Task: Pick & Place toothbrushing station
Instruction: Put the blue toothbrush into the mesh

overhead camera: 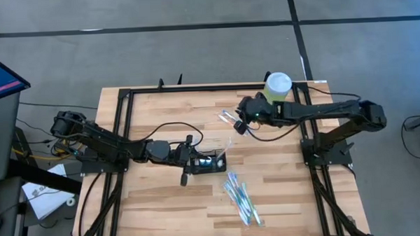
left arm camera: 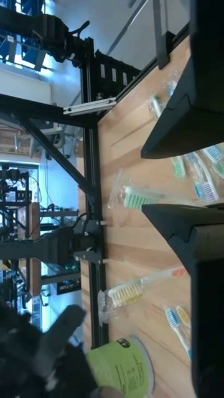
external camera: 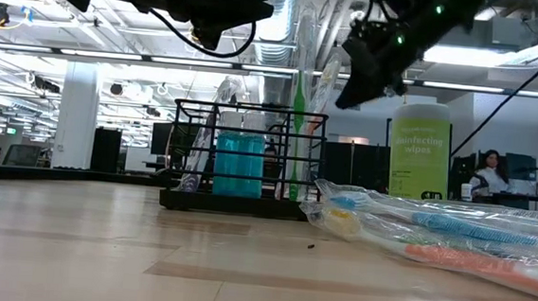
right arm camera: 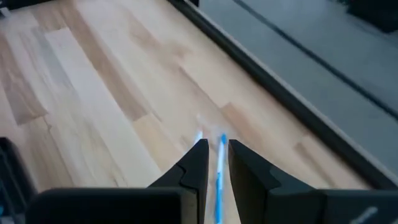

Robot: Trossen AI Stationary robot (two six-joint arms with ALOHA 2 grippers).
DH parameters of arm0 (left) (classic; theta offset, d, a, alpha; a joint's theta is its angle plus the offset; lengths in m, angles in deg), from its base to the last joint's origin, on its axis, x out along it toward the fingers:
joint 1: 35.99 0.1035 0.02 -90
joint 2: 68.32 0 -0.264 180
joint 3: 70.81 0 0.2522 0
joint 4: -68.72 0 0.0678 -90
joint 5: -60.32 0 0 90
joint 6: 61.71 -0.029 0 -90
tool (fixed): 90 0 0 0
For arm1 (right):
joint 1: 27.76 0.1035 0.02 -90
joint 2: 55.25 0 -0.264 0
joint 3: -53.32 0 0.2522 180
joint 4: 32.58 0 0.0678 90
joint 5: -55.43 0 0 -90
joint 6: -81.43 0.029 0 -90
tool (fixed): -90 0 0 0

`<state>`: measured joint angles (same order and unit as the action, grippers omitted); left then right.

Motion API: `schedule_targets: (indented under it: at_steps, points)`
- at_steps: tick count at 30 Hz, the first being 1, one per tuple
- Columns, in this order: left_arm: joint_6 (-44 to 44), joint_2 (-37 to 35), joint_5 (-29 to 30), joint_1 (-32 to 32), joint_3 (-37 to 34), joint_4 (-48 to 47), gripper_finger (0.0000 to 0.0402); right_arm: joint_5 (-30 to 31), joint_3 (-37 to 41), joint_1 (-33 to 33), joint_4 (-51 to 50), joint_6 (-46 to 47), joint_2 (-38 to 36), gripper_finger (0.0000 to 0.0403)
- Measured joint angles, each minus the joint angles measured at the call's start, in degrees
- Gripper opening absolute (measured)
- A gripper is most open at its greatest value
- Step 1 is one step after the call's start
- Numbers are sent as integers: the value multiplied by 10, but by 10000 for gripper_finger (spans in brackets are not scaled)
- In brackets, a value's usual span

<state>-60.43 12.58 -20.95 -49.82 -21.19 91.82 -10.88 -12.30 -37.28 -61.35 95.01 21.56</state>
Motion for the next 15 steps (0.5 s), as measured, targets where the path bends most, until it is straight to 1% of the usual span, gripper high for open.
schedule_targets:
  at_steps: [3,7,12,15]
  points:
    - [0,0,0,0,0,0,120,-15,44,0,53,10,1,54]
    - [0,0,0,0,0,0,120,-15,87,1,89,15,19,54]
    - [0,0,0,0,0,1,120,-14,111,-1,126,16,39,54]
    - [0,0,0,0,0,1,120,-34,123,-4,144,31,42,54]
